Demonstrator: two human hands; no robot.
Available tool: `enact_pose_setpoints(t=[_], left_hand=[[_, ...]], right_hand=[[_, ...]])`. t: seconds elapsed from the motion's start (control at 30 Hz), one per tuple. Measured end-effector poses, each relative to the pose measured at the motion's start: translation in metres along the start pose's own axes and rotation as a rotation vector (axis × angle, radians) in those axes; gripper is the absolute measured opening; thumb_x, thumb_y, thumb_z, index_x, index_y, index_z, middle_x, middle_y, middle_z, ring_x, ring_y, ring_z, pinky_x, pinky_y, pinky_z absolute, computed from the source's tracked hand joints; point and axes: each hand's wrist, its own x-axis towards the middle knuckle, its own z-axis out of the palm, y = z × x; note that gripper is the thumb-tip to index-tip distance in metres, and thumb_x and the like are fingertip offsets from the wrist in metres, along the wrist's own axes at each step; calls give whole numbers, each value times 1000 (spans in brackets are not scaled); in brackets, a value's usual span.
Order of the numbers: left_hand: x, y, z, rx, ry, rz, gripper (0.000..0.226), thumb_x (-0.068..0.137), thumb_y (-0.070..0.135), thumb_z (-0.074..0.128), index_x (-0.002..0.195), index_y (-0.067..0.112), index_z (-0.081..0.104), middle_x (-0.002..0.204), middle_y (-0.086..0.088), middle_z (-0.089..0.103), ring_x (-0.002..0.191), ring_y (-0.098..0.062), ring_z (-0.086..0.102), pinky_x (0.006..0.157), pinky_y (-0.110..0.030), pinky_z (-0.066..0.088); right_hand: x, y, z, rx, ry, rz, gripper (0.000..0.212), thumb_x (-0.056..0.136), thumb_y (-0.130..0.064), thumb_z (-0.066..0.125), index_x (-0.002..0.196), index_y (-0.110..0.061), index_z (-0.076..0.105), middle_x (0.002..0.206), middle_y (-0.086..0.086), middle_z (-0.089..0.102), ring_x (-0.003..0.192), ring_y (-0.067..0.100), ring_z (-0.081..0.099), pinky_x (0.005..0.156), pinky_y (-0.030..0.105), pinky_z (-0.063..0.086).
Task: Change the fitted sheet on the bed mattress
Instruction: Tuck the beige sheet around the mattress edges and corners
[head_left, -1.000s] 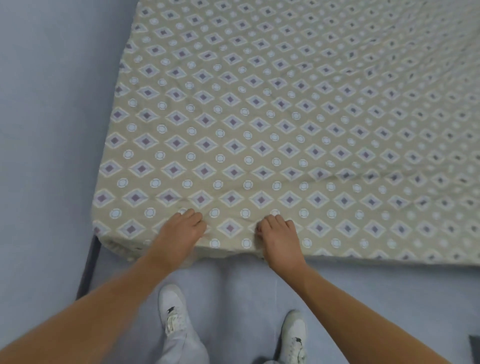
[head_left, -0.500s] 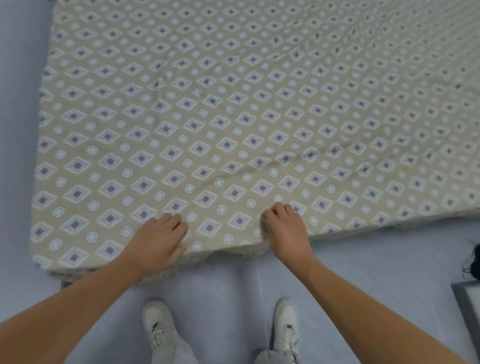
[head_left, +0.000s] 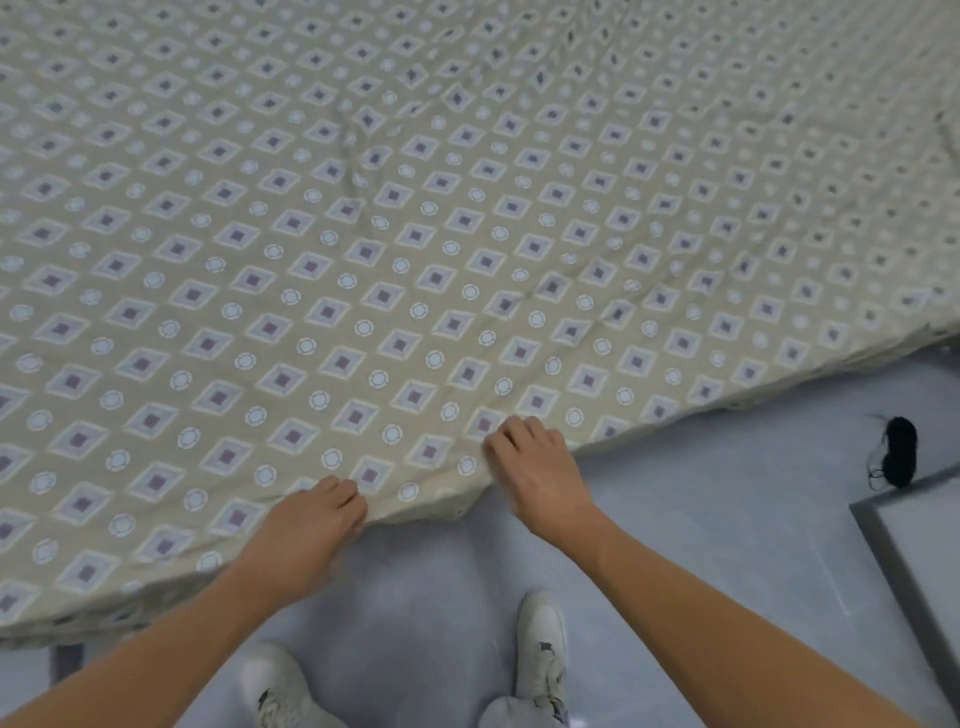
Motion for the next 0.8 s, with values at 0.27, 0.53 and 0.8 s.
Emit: enact_pose_setpoints(t=[0.27,0.53,0.8], left_hand=[[113,74,-18,17,-7,-37,41,88,58,67,104,22,56,103,3,52,93,-23,53,64,-36,42],[196,146,-24,103,-19,-62,54,83,54,73,118,16,56,116,-4,52,101,-29,54,68,-40,42],[216,171,-12,97,-7,58,51,36,-12,86,76,13,66,78,-4,59,71,-28,63,45,-33,46]], right_hand=[[-21,99,-8,8,32,190,46,51,18,75,81,-14,60,80,2,53,71,26,49,52,33,28],[-60,144,-16,34,114,153,59,55,9,70,106,-18,55,111,3,51,96,26,47,77,35,41],[-45,228,-38,-28,102,153,45,43,20,71,76,-8,61,84,4,57,77,26,53,50,32,25]])
